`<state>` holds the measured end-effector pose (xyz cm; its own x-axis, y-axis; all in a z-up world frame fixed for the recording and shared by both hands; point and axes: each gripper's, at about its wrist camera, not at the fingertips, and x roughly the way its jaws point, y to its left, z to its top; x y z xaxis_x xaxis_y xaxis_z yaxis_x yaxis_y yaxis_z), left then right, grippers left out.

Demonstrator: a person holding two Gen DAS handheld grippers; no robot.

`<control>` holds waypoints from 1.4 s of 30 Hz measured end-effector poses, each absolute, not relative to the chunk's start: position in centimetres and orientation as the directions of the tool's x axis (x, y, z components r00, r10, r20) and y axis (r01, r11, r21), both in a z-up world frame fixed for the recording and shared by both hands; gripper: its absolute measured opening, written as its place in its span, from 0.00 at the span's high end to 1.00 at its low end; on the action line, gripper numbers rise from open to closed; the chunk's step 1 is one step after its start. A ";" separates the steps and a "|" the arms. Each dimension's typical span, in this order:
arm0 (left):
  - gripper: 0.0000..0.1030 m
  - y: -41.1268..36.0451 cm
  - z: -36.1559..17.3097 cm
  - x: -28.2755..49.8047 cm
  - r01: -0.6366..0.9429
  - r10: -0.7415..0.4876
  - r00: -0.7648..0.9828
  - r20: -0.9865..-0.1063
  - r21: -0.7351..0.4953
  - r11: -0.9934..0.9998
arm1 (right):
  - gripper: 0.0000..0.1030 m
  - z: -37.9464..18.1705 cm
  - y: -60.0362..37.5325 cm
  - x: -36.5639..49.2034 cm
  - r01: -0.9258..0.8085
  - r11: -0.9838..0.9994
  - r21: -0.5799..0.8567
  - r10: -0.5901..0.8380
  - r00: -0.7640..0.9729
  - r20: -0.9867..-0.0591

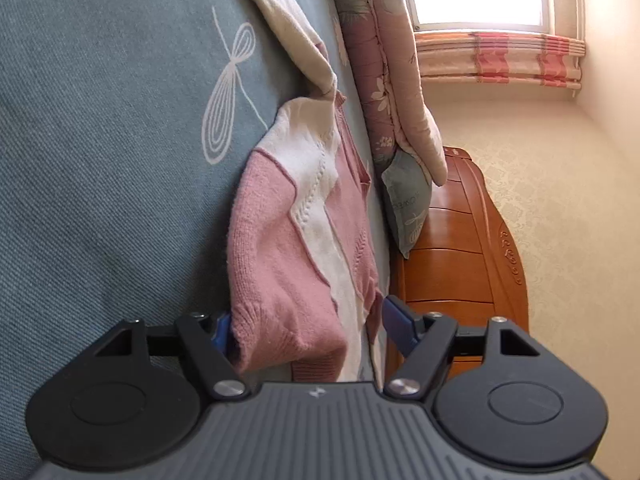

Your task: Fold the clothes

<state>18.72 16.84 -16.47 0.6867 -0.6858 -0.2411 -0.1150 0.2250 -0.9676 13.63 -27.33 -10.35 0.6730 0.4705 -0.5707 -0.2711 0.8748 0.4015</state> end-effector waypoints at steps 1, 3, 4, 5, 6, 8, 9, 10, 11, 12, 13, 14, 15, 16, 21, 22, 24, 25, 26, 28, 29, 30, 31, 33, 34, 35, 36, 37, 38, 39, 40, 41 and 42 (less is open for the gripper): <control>0.30 16.8 -15.9 18.8 -0.083 -0.696 0.690 -0.201 -0.976 0.199 | 0.11 -10.5 -27.3 13.6 -0.267 0.879 0.395 0.464 0.673 -0.577; 0.27 16.8 -14.4 18.8 -0.030 -0.706 0.692 -0.149 -0.984 0.178 | 0.11 -10.5 -27.4 13.6 -0.266 0.878 0.398 0.464 0.673 -0.575; 0.27 16.8 -13.7 18.8 -0.010 -0.708 0.693 -0.137 -0.984 0.180 | 0.11 -10.6 -27.4 13.6 -0.266 0.877 0.399 0.465 0.674 -0.574; 0.27 16.8 -12.8 18.7 0.006 -0.707 0.694 -0.138 -0.980 0.197 | 0.11 -10.6 -27.4 13.5 -0.267 0.877 0.400 0.466 0.674 -0.573; 0.27 16.9 -11.8 18.7 0.023 -0.703 0.695 -0.147 -0.974 0.227 | 0.11 -10.6 -27.3 13.5 -0.266 0.880 0.394 0.462 0.675 -0.576; 0.27 17.0 -10.0 18.4 0.053 -0.692 0.701 -0.174 -0.954 0.294 | 0.10 -10.5 -26.4 13.2 -0.289 0.897 0.334 0.438 0.680 -0.588; 0.27 17.0 -8.9 18.0 0.065 -0.678 0.708 -0.199 -0.937 0.343 | 0.10 -10.4 -25.9 13.1 -0.301 0.905 0.302 0.425 0.683 -0.594; 0.27 17.0 -7.9 17.7 0.077 -0.661 0.715 -0.225 -0.915 0.395 | 0.10 -10.4 -25.3 13.0 -0.313 0.911 0.269 0.412 0.686 -0.599; 0.27 16.9 -6.9 17.3 0.094 -0.644 0.723 -0.252 -0.887 0.452 | 0.09 -10.3 -24.8 12.8 -0.324 0.916 0.235 0.399 0.689 -0.604; 0.27 16.7 -6.0 17.0 0.108 -0.624 0.730 -0.280 -0.854 0.510 | 0.09 -10.3 -24.3 12.7 -0.336 0.920 0.202 0.386 0.693 -0.609; 0.26 16.2 -5.2 16.8 0.114 -0.598 0.734 -0.322 -0.809 0.576 | 0.09 -10.2 -23.8 12.5 -0.346 0.923 0.168 0.373 0.697 -0.613; 0.26 15.6 -4.4 16.5 0.122 -0.569 0.738 -0.363 -0.757 0.642 | 0.08 -10.1 -23.3 12.4 -0.357 0.925 0.134 0.360 0.701 -0.616; 0.26 15.0 -4.0 15.8 0.137 -0.536 0.741 -0.406 -0.689 0.712 | 0.07 -10.1 -22.8 12.3 -0.367 0.925 0.100 0.346 0.705 -0.619; 0.25 13.8 -3.7 15.5 0.157 -0.508 0.741 -0.440 -0.621 0.768 | 0.07 -10.0 -22.3 12.1 -0.376 0.924 0.066 0.333 0.709 -0.622; 0.25 7.7 -4.1 14.6 0.234 -0.328 0.745 -0.581 -0.234 0.944 | 0.00 -9.8 -19.1 11.2 -0.434 0.890 -0.143 0.262 0.742 -0.617; 0.25 6.7 -4.4 14.5 0.244 -0.299 0.746 -0.595 -0.173 0.954 | 0.00 -9.9 -17.8 10.7 -0.457 0.862 -0.220 0.247 0.757 -0.604; 0.25 5.1 -4.9 14.0 0.281 -0.268 0.743 -0.613 -0.078 0.957 | 0.00 -10.2 -15.7 10.1 -0.485 0.802 -0.349 0.220 0.783 -0.582; 0.24 4.3 -5.1 13.7 0.301 -0.257 0.742 -0.620 -0.034 0.953 | 0.00 -10.4 -14.9 10.0 -0.492 0.774 -0.398 0.208 0.792 -0.574; 0.24 3.7 -5.4 13.5 0.320 -0.248 0.740 -0.626 0.004 0.947 | 0.00 -10.6 -14.1 9.9 -0.497 0.744 -0.446 0.195 0.801 -0.566; 0.24 2.4 -5.9 13.0 0.363 -0.228 0.736 -0.638 0.087 0.928 | 0.00 -11.4 -13.2 9.9 -0.506 0.697 -0.508 0.177 0.808 -0.562; 0.24 1.7 -6.2 12.7 0.387 -0.218 0.735 -0.642 0.133 0.912 | 0.00 -11.7 -12.9 9.9 -0.500 0.677 -0.541 0.161 0.817 -0.554; 0.23 1.0 -6.5 12.5 0.408 -0.207 0.734 -0.647 0.176 0.896 | 0.00 -12.1 -12.6 9.9 -0.491 0.656 -0.573 0.145 0.827 -0.543; 0.23 0.6 -6.9 12.5 0.421 -0.198 0.732 -0.651 0.204 0.884 | 0.00 -12.2 -12.5 9.8 -0.483 0.642 -0.596 0.139 0.837 -0.529; 0.23 -0.4 -7.6 12.5 0.445 -0.180 0.729 -0.660 0.257 0.858 | 0.00 -12.3 -12.4 9.9 -0.453 0.618 -0.643 0.107 0.858 -0.502; 0.23 -0.9 -7.9 12.5 0.453 -0.174 0.728 -0.663 0.275 0.848 | 0.00 -12.4 -12.4 9.9 -0.428 0.604 -0.673 0.083 0.873 -0.481; 0.23 -1.4 -8.1 12.6 0.464 -0.170 0.727 -0.665 0.294 0.836 | 0.00 -12.4 -12.4 10.0 -0.406 0.592 -0.696 0.067 0.886 -0.460; 0.23 -2.1 -8.4 12.6 0.484 -0.171 0.726 -0.666 0.317 0.816 | 0.00 -12.4 -12.4 10.0 -0.385 0.581 -0.717 0.053 0.897 -0.439; 0.23 -2.8 -8.6 12.7 0.502 -0.171 0.725 -0.667 0.342 0.794 | 0.00 -12.1 -12.6 10.0 -0.374 0.584 -0.720 0.053 0.903 -0.426; 0.23 -3.6 -9.0 12.7 0.518 -0.170 0.730 -0.662 0.375 0.769 | 0.00 -11.7 -12.8 10.1 -0.365 0.589 -0.721 0.055 0.908 -0.415; 0.23 -4.4 -9.3 12.8 0.533 -0.168 0.735 -0.657 0.407 0.742 | 0.00 -11.3 -12.9 10.2 -0.360 0.596 -0.718 0.057 0.911 -0.409; 0.23 -5.2 -9.7 12.8 0.547 -0.167 0.740 -0.652 0.438 0.714 | 0.00 -10.9 -13.0 10.3 -0.355 0.604 -0.714 0.060 0.913 -0.404; 0.23 -6.0 -10.0 12.8 0.559 -0.166 0.745 -0.647 0.468 0.684 | 0.00 -10.6 -13.1 10.4 -0.350 0.611 -0.710 0.062 0.915 -0.398; 0.23 -6.7 -10.4 12.9 0.568 -0.163 0.750 -0.641 0.499 0.654 | 0.00 -10.3 -13.3 10.5 -0.350 0.618 -0.704 0.064 0.915 -0.399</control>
<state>12.88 -6.72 -10.42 0.7502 -0.1635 -0.6406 0.5684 0.6545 0.4986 10.51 -13.28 -10.29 0.9149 0.0642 -0.3987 -0.3502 0.6175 -0.7043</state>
